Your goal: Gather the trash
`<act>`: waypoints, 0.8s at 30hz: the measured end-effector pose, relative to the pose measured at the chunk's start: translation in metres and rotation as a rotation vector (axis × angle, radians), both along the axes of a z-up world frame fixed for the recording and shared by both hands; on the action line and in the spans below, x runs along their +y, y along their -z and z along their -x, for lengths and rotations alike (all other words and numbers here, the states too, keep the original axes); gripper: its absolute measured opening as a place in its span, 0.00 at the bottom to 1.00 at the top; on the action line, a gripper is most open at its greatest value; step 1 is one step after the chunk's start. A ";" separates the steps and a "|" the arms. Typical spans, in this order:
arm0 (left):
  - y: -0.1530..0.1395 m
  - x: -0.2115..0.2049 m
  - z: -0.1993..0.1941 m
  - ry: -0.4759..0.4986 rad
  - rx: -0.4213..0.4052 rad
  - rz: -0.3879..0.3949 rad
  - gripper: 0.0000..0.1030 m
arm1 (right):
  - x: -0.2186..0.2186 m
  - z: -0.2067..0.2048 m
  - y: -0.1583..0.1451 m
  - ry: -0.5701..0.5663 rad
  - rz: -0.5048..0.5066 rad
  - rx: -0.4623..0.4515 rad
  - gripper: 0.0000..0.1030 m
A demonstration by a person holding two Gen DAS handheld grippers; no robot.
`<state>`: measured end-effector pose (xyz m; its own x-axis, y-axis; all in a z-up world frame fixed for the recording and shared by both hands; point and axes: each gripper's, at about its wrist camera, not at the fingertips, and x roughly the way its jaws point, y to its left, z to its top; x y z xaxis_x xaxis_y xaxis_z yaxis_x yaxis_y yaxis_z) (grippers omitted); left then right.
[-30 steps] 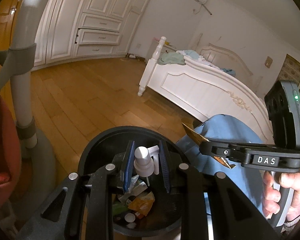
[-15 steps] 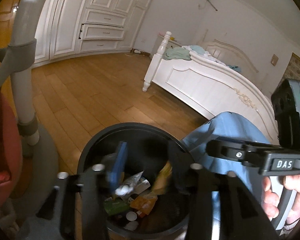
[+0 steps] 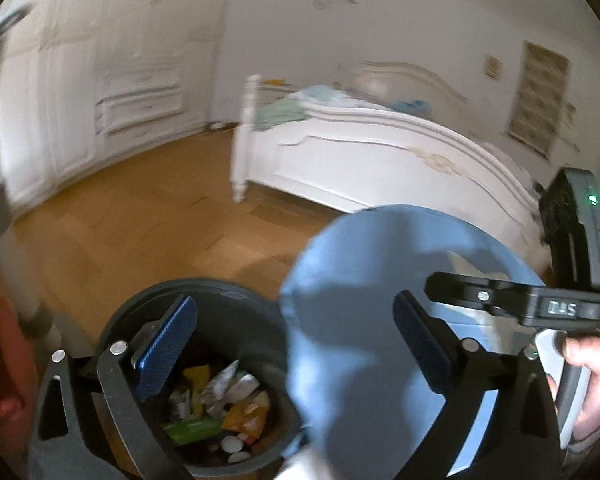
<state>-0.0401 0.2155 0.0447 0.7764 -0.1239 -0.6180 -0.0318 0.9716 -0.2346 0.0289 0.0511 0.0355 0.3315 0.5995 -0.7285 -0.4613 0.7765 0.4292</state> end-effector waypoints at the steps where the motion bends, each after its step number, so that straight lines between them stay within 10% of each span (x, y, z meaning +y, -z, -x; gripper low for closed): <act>1: -0.003 -0.011 -0.001 0.020 -0.008 -0.008 0.95 | -0.012 0.001 -0.002 0.025 0.008 -0.014 0.79; 11: -0.021 -0.161 -0.007 0.226 -0.253 -0.116 0.95 | -0.180 0.042 -0.032 0.404 0.194 -0.309 0.88; 24: 0.005 -0.215 -0.035 0.222 -0.185 -0.059 0.95 | -0.241 0.091 -0.039 0.729 0.266 -0.620 0.95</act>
